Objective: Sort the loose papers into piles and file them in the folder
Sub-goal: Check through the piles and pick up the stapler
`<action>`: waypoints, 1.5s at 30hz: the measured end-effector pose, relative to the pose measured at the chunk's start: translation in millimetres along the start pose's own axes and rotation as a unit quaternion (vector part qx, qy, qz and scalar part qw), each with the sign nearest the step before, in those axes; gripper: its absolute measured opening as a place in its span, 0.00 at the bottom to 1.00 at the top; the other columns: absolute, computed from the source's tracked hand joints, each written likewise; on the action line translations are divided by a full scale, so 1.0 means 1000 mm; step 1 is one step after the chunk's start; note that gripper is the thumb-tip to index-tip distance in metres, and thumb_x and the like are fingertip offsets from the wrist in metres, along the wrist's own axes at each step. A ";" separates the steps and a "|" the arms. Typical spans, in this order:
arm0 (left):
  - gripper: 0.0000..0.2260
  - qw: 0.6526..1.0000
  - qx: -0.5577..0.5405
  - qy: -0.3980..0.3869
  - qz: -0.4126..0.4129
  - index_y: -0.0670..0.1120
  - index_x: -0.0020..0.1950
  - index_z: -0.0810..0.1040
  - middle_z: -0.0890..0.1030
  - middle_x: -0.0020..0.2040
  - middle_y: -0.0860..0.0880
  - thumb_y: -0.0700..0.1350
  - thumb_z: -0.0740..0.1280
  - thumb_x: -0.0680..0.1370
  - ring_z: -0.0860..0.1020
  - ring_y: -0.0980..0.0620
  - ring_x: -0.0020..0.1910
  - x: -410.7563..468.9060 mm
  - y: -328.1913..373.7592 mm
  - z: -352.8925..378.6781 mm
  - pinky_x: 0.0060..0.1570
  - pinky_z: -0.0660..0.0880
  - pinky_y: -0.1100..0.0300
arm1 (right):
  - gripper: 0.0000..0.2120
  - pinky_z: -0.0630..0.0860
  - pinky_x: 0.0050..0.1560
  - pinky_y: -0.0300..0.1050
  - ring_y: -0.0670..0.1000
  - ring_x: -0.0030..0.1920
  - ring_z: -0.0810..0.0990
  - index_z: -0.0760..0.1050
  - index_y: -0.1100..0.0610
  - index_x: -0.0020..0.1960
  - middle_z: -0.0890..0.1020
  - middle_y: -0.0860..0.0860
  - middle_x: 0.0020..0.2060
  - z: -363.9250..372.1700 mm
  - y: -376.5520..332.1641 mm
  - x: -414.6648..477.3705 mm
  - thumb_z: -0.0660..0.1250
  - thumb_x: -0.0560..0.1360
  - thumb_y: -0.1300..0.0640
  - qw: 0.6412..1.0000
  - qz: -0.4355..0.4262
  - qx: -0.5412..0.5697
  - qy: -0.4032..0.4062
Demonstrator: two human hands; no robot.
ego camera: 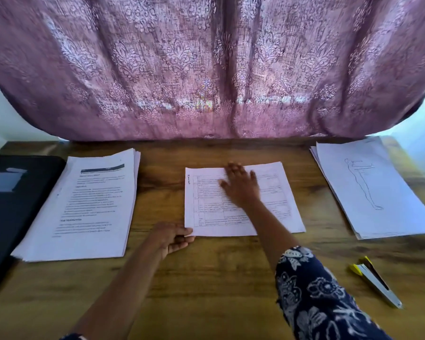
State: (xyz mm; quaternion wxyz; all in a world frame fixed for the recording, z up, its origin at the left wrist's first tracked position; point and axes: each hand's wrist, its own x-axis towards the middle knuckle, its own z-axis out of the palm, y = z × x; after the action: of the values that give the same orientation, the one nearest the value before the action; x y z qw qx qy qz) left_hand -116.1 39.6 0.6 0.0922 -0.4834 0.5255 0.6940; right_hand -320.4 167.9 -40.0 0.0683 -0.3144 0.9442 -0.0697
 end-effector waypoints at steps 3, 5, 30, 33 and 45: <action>0.04 1.000 -0.006 -0.004 0.005 0.35 0.46 0.80 0.84 0.37 0.41 0.32 0.72 0.72 0.83 0.52 0.32 -0.001 -0.001 -0.001 0.32 0.81 0.62 | 0.31 0.46 0.75 0.59 0.50 0.78 0.47 0.48 0.55 0.78 0.50 0.51 0.78 -0.015 0.049 -0.001 0.46 0.81 0.40 0.991 0.132 0.014 0.010; 0.04 1.000 -0.008 -0.003 0.004 0.35 0.45 0.79 0.84 0.36 0.41 0.32 0.72 0.72 0.83 0.52 0.31 -0.002 -0.001 -0.001 0.32 0.80 0.62 | 0.32 0.45 0.75 0.59 0.51 0.78 0.44 0.45 0.58 0.78 0.47 0.53 0.78 -0.019 0.044 -0.016 0.46 0.81 0.41 0.983 0.182 0.021 0.023; 0.02 1.000 0.008 -0.022 0.010 0.36 0.45 0.79 0.84 0.32 0.43 0.31 0.70 0.73 0.83 0.53 0.29 0.001 -0.001 -0.002 0.29 0.79 0.63 | 0.31 0.45 0.74 0.58 0.50 0.78 0.46 0.45 0.52 0.79 0.48 0.49 0.78 -0.001 0.003 -0.030 0.47 0.81 0.39 0.999 0.027 0.000 -0.019; 0.03 0.999 0.009 -0.028 0.015 0.36 0.46 0.79 0.84 0.33 0.43 0.31 0.70 0.73 0.83 0.53 0.29 0.001 -0.002 -0.003 0.30 0.80 0.63 | 0.32 0.44 0.75 0.56 0.49 0.78 0.45 0.45 0.57 0.79 0.48 0.52 0.78 -0.014 0.050 -0.042 0.48 0.81 0.41 0.994 0.109 0.019 -0.014; 0.02 0.999 0.031 -0.030 0.016 0.37 0.45 0.77 0.83 0.30 0.45 0.32 0.69 0.75 0.82 0.55 0.27 0.000 -0.002 -0.002 0.25 0.77 0.65 | 0.32 0.42 0.75 0.53 0.49 0.78 0.44 0.43 0.55 0.79 0.47 0.50 0.78 -0.008 0.091 -0.143 0.45 0.81 0.39 0.984 0.179 0.026 -0.007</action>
State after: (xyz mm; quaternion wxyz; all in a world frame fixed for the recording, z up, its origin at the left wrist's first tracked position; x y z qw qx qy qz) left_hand -113.7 39.0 -1.1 0.1114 -0.4508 0.5520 0.6926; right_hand -261.5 326.6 -35.5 0.0941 -0.1393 0.9826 -0.0792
